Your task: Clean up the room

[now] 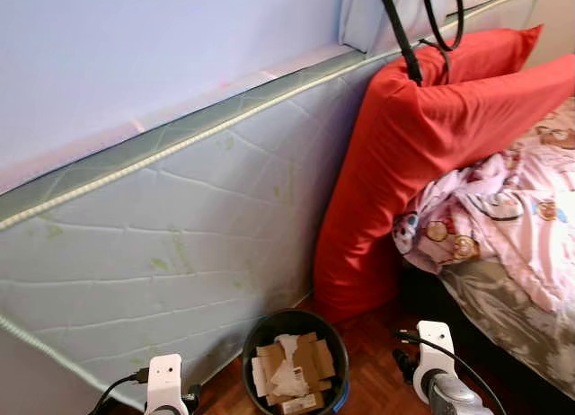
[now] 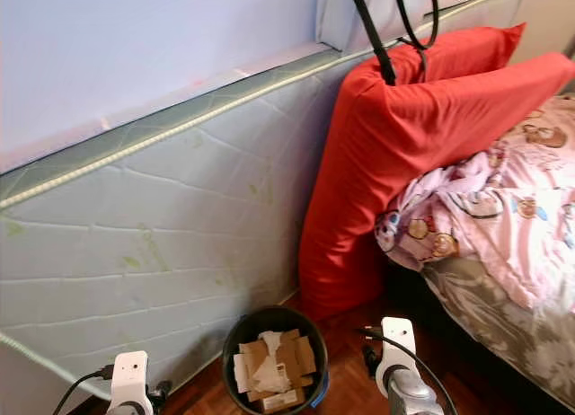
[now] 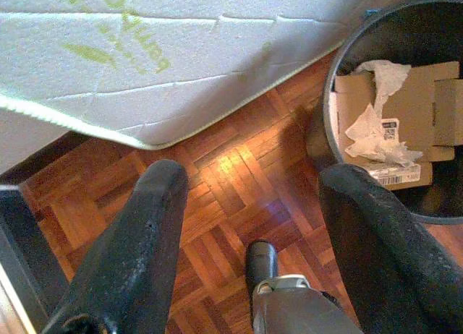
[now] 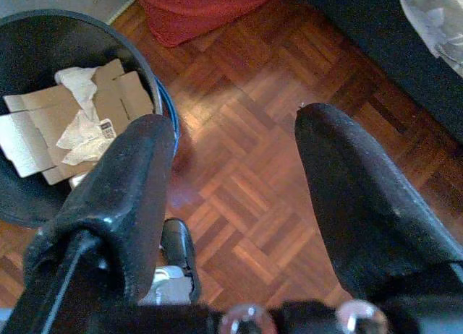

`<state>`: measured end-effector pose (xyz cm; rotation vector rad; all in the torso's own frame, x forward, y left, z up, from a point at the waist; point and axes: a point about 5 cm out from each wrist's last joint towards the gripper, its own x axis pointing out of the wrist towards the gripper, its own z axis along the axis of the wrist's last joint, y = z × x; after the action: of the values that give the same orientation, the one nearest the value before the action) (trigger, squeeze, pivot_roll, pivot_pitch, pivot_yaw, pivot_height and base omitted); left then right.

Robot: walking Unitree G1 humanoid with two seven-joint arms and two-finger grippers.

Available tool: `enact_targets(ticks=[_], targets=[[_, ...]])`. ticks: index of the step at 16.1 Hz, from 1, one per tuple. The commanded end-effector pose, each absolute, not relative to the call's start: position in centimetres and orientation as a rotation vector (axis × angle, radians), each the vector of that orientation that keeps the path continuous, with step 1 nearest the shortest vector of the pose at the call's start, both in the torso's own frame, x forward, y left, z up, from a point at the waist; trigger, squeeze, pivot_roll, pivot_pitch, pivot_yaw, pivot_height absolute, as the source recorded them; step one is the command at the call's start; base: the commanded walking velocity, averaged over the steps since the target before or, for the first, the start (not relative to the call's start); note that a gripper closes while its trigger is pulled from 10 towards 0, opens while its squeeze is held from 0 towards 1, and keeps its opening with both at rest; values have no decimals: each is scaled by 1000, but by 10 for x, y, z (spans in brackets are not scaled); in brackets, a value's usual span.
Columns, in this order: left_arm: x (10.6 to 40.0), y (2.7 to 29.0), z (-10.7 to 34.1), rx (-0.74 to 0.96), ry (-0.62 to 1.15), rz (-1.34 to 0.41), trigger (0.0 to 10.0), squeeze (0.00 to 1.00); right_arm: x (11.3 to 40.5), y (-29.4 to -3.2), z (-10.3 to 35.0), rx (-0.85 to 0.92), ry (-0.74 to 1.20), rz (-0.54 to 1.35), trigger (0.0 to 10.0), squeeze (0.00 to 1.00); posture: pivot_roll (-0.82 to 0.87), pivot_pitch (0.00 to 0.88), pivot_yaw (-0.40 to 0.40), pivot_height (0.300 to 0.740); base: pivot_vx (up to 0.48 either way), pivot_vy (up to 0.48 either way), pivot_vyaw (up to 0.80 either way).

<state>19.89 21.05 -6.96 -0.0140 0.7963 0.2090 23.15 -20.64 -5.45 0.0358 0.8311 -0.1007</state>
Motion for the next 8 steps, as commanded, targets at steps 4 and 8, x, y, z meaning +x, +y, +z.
enact_targets(ticks=[4, 8], targets=[[190, 209, -75, -3, 843, 207, 10000, 0, 226, -207, -58, 25, 854, -90, 10000, 0, -53, 0, 0, 740, 0, -260, -681], [191, 210, -75, -16, 835, 215, 10000, 0, 227, -208, -57, 23, 852, -88, 10000, 0, -50, 0, -4, 740, 0, 0, -680]])
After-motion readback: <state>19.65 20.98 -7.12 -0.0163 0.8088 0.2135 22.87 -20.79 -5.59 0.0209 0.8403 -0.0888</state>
